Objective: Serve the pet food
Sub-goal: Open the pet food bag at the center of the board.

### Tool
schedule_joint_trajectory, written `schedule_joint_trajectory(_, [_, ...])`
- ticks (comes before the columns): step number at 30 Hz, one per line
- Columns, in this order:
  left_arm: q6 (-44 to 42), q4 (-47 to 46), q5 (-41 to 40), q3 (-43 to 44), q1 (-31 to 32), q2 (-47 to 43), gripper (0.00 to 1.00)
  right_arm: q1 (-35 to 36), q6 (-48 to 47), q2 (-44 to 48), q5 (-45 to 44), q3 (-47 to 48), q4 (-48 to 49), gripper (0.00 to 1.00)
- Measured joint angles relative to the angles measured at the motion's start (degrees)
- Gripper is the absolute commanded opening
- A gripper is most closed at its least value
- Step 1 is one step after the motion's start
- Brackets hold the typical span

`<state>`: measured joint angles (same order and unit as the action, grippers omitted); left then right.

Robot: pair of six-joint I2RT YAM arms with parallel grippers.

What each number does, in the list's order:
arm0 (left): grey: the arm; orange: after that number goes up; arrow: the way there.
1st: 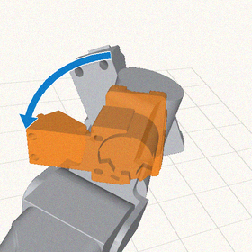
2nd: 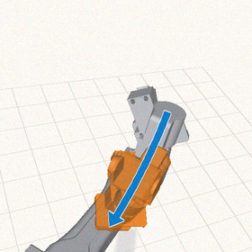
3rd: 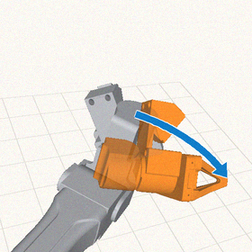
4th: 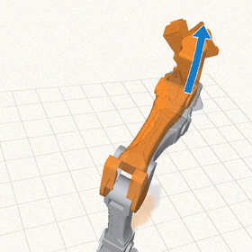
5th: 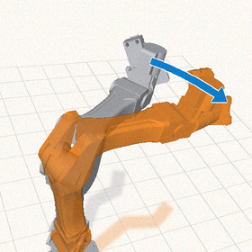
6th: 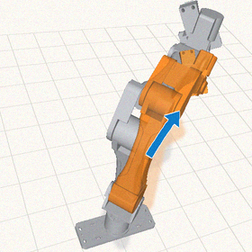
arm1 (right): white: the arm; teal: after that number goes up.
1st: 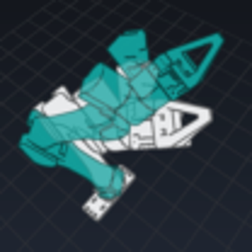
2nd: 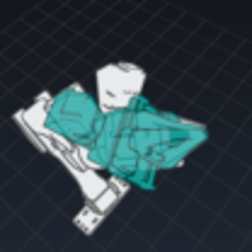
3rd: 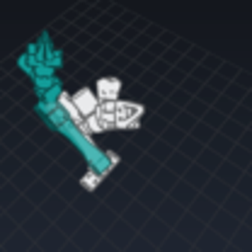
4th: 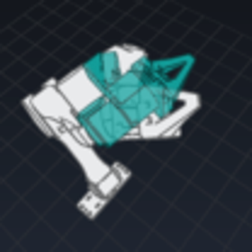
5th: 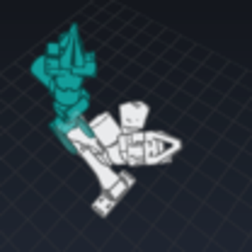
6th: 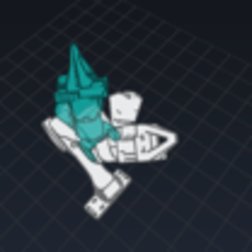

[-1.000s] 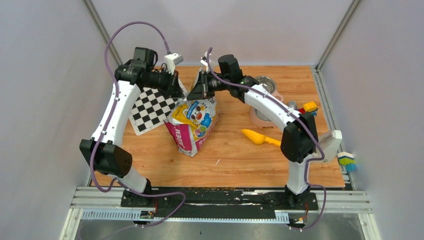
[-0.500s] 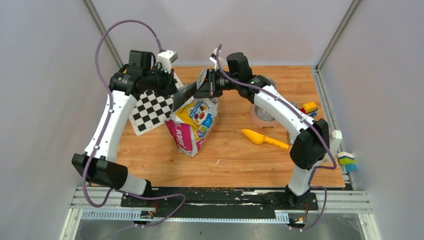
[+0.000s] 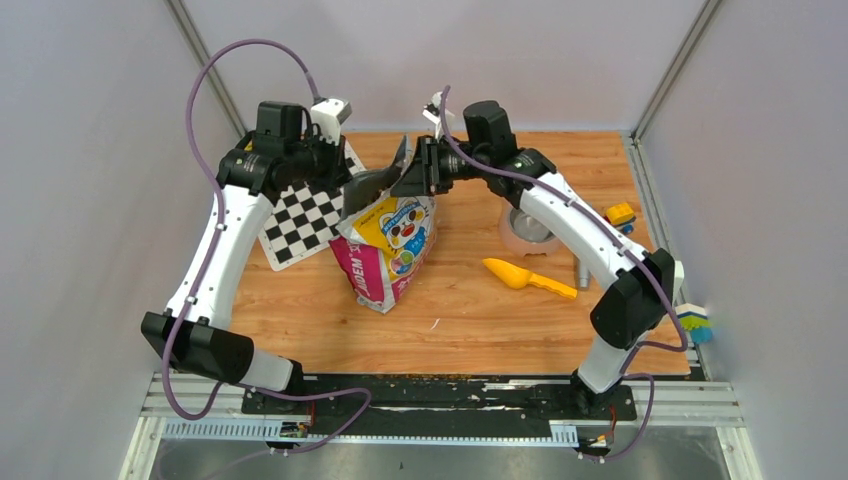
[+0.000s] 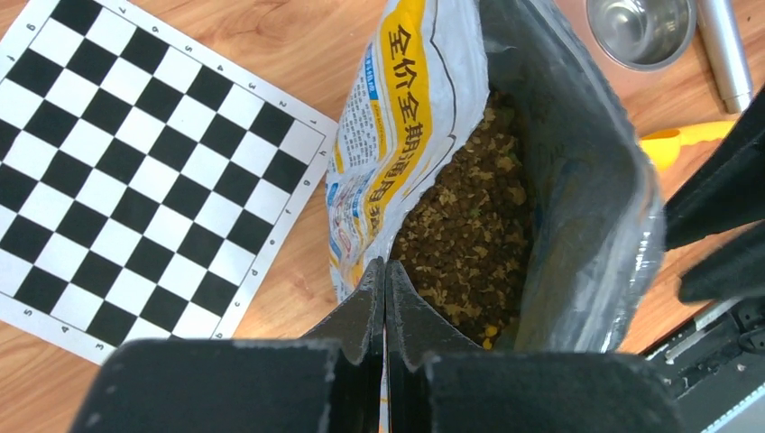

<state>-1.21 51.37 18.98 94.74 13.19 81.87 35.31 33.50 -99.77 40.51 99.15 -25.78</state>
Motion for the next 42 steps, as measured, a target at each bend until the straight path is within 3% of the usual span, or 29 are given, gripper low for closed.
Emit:
schedule_joint_trajectory(2, [0.1, 0.0, 0.2, 0.0, 0.4, 0.0, 0.0, 0.0, -5.2, 0.9, 1.7, 0.0, 0.0, 0.59])
schedule_joint_trajectory(3, [0.0, 0.0, 0.2, 0.0, 0.6, 0.0, 0.0, 0.2, -9.0, 1.7, 2.8, 0.0, -0.2, 0.63])
schedule_joint_trajectory(12, [0.0, -3.8, 2.7, 0.0, 1.5, 0.0, 0.0, 0.8, -54.2, 9.5, 8.7, 3.3, -8.1, 0.67])
schedule_joint_trajectory(20, [0.0, -5.5, 3.8, 0.0, 1.6, 0.0, 0.03, 4.2, -89.0, 3.7, 6.6, 11.7, -17.9, 0.73])
schedule_joint_trajectory(23, [-0.2, -5.5, 3.4, 0.0, 1.6, 0.0, 0.17, 5.5, -95.8, -0.3, 4.2, 13.5, -19.6, 0.74])
schedule_joint_trajectory(26, [-0.6, -5.6, 3.0, 0.0, 1.7, 0.0, 0.38, 6.2, -100.8, -3.9, 2.1, 14.5, -20.9, 0.75])
schedule_joint_trajectory(30, [-1.0, -5.6, 2.9, 0.0, 1.7, 0.0, 0.54, 6.4, -105.1, -7.0, 0.4, 15.7, -22.3, 0.75])
schedule_joint_trajectory(34, [-1.3, -5.5, 3.1, 0.0, 1.7, 0.0, 0.6, 6.4, -107.5, -8.1, -0.3, 16.7, -23.2, 0.76])
schedule_joint_trajectory(42, [-2.0, -4.3, 3.7, 0.0, 1.7, 0.2, 0.61, 7.0, -111.4, -8.2, -1.2, 18.1, -25.0, 0.73])
